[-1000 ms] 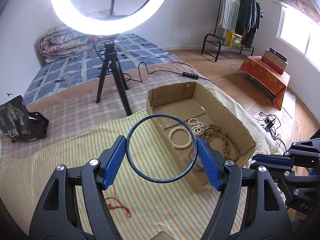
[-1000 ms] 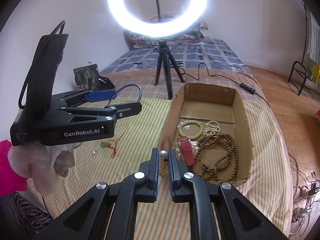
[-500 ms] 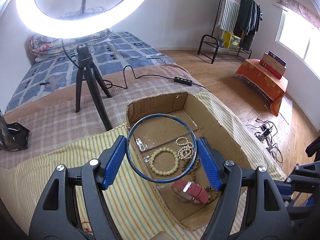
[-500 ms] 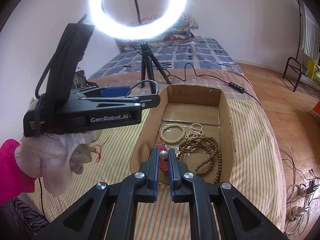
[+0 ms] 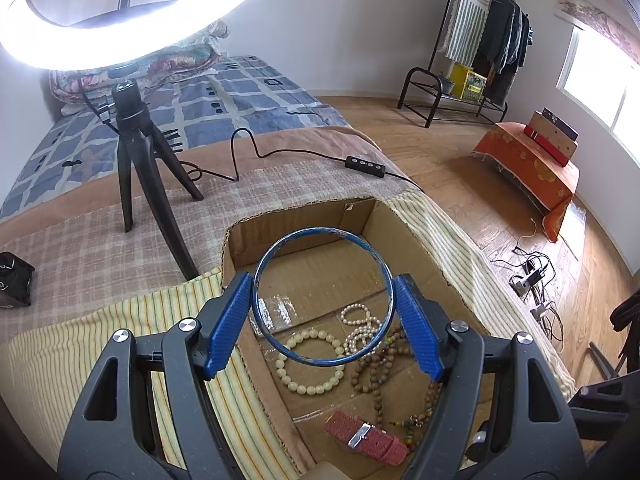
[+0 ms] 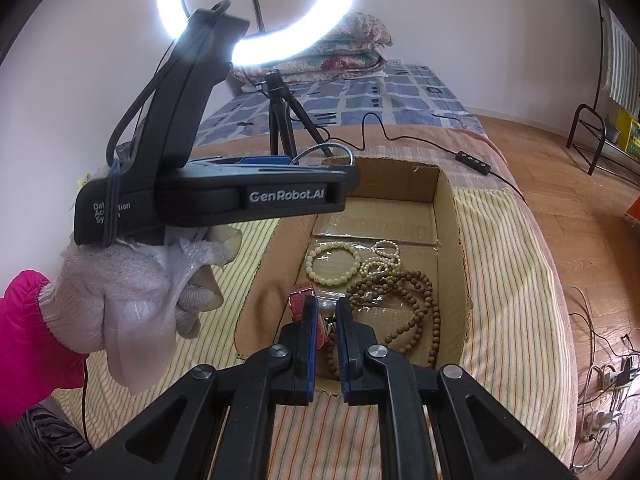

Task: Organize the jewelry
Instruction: 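Open both tools to drop the bangle and earring into the box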

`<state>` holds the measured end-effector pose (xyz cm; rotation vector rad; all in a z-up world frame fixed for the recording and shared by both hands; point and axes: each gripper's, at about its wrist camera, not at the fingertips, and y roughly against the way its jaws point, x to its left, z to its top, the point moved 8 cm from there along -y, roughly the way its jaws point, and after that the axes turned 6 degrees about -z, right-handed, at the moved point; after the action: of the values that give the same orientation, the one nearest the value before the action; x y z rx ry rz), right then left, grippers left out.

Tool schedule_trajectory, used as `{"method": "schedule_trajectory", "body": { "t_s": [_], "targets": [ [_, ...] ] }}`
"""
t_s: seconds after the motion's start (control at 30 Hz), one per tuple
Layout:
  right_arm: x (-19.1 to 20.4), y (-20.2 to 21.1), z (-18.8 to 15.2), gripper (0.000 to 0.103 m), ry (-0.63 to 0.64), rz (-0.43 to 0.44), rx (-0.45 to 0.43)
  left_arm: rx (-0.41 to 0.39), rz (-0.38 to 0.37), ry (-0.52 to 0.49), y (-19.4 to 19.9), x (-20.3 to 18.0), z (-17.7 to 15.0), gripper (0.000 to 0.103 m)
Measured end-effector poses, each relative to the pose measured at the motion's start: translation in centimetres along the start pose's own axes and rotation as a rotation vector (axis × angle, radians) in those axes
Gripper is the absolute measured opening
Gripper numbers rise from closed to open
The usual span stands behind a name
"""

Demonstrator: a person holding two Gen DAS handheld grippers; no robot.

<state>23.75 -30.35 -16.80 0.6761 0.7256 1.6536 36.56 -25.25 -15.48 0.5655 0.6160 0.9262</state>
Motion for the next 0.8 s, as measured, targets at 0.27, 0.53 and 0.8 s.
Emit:
{"method": "schedule_trajectory", "body": {
  "t_s": [0.27,0.53,0.8],
  "targets": [
    [-0.36,-0.48,-0.03,0.008,-0.009,-0.006,0.007,-0.011,0.006,-0.004,-0.19,-0.48,0.71,0.074],
    [-0.53,-0.13,0.17,0.050,-0.005,-0.045,-0.020,-0.001,0.022,-0.021,-0.05,-0.88,0.92,0.080],
    [-0.52,0.36,0.37,0.080,-0.005,-0.068,-0.047,0.010,0.049,-0.023,0.27,-0.73,0.77,0.083]
  ]
}}
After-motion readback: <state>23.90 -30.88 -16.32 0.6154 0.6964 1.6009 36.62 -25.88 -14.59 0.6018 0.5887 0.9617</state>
